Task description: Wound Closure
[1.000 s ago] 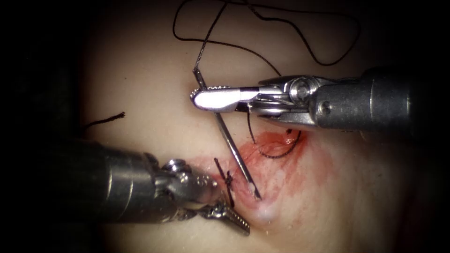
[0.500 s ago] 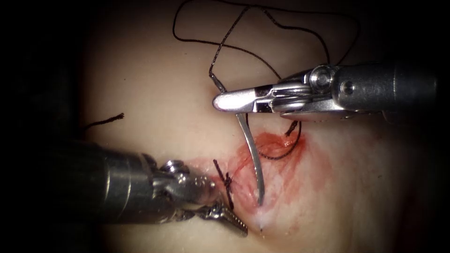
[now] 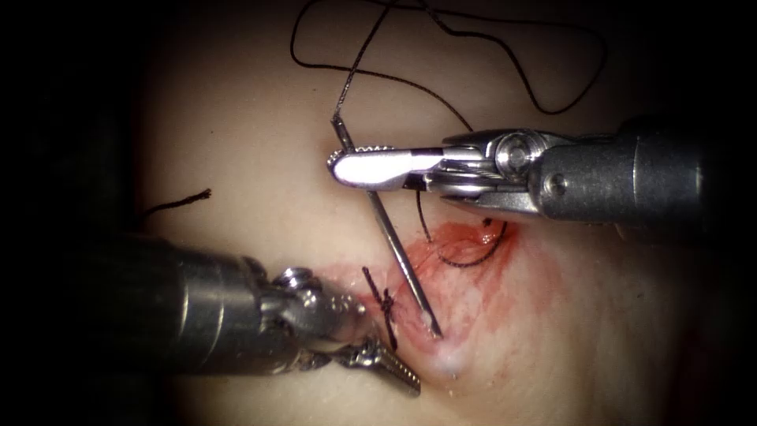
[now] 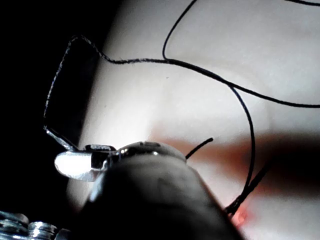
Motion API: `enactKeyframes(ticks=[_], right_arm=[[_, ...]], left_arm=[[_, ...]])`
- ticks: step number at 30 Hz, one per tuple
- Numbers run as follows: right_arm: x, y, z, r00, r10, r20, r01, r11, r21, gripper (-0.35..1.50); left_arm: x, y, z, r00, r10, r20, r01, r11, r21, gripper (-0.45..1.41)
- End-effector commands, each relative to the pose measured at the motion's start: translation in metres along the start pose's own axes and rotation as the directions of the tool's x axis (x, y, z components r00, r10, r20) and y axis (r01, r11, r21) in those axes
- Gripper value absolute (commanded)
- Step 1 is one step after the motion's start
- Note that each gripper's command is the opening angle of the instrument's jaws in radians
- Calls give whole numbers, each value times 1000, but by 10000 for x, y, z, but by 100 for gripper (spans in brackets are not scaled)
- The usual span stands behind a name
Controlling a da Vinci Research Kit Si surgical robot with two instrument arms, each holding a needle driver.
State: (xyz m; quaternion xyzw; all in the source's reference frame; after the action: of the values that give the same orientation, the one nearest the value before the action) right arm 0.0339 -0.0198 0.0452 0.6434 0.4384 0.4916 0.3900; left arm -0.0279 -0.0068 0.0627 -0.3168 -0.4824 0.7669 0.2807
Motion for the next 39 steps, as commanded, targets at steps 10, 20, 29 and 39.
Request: enactKeyframes(ticks=[10,20,29,39], right_arm=[[-6,-10,3,966,258,-18,-258,951,-173,-35],[-5,-6,4,948,318,-24,-318,937,-143,-35],[13,3,3,1000,-8,-21,8,1000,-28,-35],[76,-40,-15,831,-535,-150,538,842,-22,135]], left_arm=[[1,-4,6,1000,0,0,0,1000,0,2],[1,-4,6,1000,0,0,0,1000,0,2],[1,-4,6,1000,0,0,0,1000,0,2],[3,-1,1,1000,-2,4,2,1000,-9,7]])
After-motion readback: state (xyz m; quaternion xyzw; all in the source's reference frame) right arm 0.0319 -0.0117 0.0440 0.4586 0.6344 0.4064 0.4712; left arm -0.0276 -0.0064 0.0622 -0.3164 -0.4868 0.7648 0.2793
